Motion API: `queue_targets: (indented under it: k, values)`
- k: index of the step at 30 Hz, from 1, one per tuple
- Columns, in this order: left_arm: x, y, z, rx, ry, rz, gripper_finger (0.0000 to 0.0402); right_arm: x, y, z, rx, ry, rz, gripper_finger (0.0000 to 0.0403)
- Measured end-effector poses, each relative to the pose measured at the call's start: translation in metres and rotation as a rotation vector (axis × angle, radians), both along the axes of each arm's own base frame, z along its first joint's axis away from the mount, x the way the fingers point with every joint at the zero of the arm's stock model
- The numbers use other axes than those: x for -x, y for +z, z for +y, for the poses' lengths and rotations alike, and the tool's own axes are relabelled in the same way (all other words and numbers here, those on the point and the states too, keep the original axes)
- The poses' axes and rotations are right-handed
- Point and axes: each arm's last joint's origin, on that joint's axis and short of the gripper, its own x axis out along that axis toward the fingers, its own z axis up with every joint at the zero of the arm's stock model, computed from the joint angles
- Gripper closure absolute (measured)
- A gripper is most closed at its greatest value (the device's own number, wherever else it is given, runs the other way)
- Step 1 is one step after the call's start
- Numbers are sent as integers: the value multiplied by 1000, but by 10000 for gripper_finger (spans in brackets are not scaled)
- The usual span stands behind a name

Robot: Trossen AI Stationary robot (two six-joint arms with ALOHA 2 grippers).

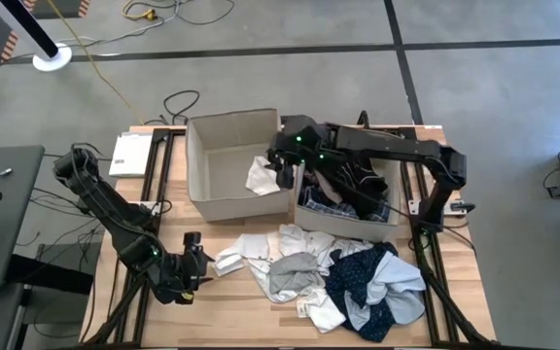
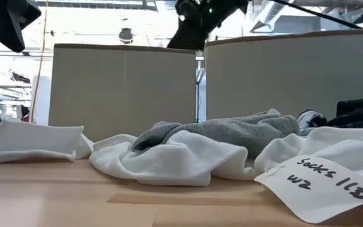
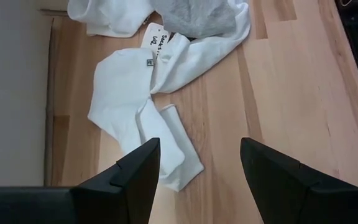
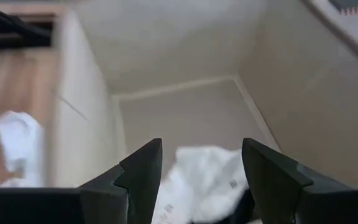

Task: Sort clothes
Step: Put the white sock into the left white laundry bin

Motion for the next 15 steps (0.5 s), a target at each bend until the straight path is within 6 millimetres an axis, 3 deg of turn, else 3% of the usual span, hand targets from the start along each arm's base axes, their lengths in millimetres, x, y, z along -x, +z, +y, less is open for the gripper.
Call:
queue_targets:
  k: [8,15]
  values:
    - [0,0,0,-6,-15,4,184,5,27,38,-31,169,-113,169]
    - [1,0,-1,-7,-21,9,184,8,26,102,-69,414,-63,169]
